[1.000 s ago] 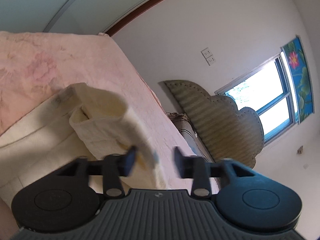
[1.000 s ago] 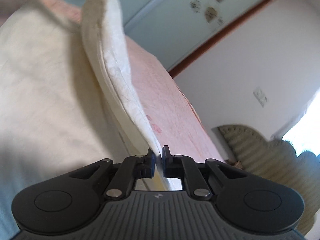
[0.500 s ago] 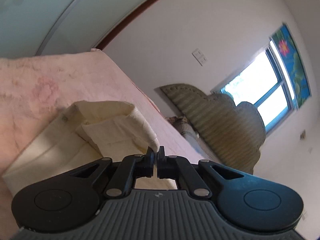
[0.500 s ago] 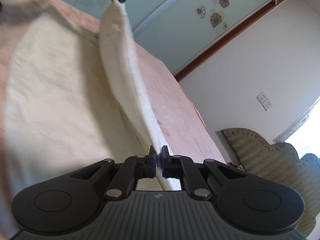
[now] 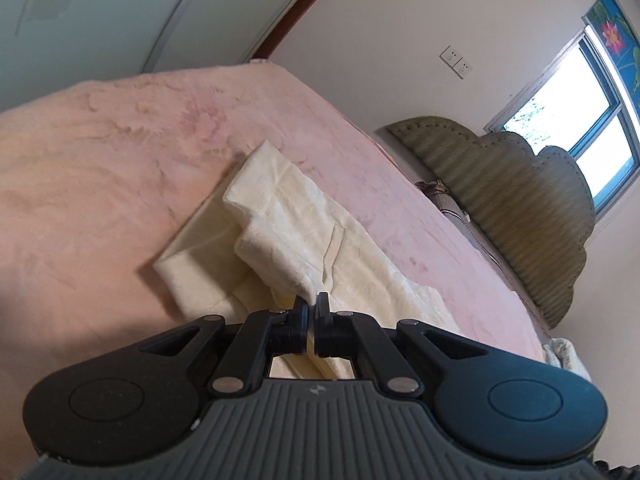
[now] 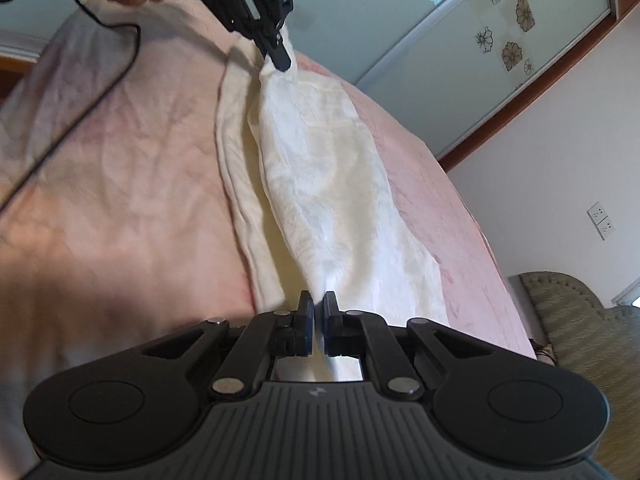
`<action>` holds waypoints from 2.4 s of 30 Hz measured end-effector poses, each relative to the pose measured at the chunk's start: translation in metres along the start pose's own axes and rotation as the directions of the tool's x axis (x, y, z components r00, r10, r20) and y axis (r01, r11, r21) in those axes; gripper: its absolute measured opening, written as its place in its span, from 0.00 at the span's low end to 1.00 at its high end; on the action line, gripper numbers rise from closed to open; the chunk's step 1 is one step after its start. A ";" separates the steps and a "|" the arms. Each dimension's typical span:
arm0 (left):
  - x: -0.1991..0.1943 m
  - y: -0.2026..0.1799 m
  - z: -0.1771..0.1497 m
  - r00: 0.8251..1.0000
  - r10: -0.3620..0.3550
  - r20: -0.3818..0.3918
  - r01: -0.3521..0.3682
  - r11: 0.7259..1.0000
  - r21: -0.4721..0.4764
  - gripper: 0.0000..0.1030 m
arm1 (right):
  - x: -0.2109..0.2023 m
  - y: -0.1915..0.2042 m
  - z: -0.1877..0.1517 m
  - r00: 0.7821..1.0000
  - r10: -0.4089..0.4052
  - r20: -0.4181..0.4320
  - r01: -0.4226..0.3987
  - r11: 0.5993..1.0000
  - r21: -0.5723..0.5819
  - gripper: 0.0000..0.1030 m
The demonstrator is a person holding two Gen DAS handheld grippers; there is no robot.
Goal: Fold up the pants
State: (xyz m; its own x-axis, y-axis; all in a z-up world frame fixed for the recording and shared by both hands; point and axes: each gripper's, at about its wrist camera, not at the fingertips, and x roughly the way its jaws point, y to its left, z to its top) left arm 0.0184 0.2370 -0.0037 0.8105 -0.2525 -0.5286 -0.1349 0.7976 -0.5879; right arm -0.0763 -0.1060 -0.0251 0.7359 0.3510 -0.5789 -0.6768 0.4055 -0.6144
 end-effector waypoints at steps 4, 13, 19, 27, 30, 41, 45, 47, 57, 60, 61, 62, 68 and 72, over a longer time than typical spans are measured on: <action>-0.005 0.008 -0.007 1.000 0.029 -0.009 -0.029 0.999 -0.029 0.01 | -0.005 0.006 0.005 1.000 0.024 0.018 -0.024 1.000 0.007 0.05; -0.004 0.014 -0.012 0.995 0.100 0.004 -0.099 0.994 -0.036 0.03 | -0.008 0.011 0.007 0.998 0.055 0.031 -0.056 0.997 0.054 0.05; -0.001 0.008 -0.022 0.988 0.152 0.004 -0.152 0.988 -0.012 0.07 | 0.001 0.021 0.003 0.997 0.076 0.024 -0.078 0.992 0.096 0.07; -0.012 -0.002 -0.020 0.977 0.215 0.011 -0.215 0.976 0.018 0.15 | -0.026 0.003 0.000 0.990 0.137 0.028 -0.140 0.980 0.141 0.12; -0.014 -0.007 -0.022 0.970 0.243 0.022 -0.244 0.969 0.034 0.16 | -0.036 -0.025 -0.012 0.985 0.144 0.097 -0.169 0.926 0.338 0.13; -0.038 -0.029 -0.017 0.910 0.389 0.144 -0.402 0.913 0.066 0.36 | -0.052 -0.068 -0.082 0.996 0.009 0.092 -0.076 0.644 0.761 0.27; -0.029 -0.068 -0.022 0.940 0.296 0.171 -0.325 0.927 0.186 0.37 | -0.081 -0.109 -0.155 0.989 -0.146 -0.002 0.048 0.313 0.949 0.28; -0.019 -0.094 -0.027 0.968 0.204 0.143 -0.236 0.934 0.267 0.46 | -0.099 -0.125 -0.197 0.972 -0.217 -0.087 0.110 0.098 0.989 0.34; 0.071 -0.227 -0.112 0.975 -0.045 -0.216 0.173 0.765 0.621 0.65 | -0.124 -0.158 -0.335 0.925 -0.372 -0.073 -0.125 -0.482 0.868 0.75; 0.094 -0.238 -0.141 0.961 -0.017 -0.276 0.199 0.735 0.648 0.65 | -0.112 -0.173 -0.343 0.938 -0.341 -0.065 -0.127 -0.510 0.851 0.75; 0.098 -0.239 -0.149 0.957 -0.003 -0.291 0.201 0.730 0.653 0.65 | -0.109 -0.178 -0.343 0.939 -0.338 -0.068 -0.122 -0.510 0.851 0.75; 0.101 -0.239 -0.155 0.955 0.006 -0.297 0.201 0.722 0.662 0.65 | -0.107 -0.186 -0.341 0.939 -0.336 -0.075 -0.113 -0.507 0.854 0.75; 0.103 -0.247 -0.176 0.969 0.026 -0.245 0.172 0.640 0.749 0.72 | -0.075 -0.254 -0.323 0.958 -0.281 -0.052 -0.054 -0.358 0.932 0.85; 0.107 -0.247 -0.173 0.967 0.023 -0.252 0.176 0.653 0.737 0.74 | -0.019 -0.292 -0.316 0.985 -0.142 -0.095 0.055 -0.265 0.963 0.90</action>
State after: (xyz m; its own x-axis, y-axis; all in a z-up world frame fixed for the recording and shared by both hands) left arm 0.0394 -0.0815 -0.0209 0.6374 -0.3640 -0.6792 0.4749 0.8797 -0.0258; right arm 0.1013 -0.4978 -0.0044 0.8194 0.2082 -0.5341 0.2378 0.7244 0.6471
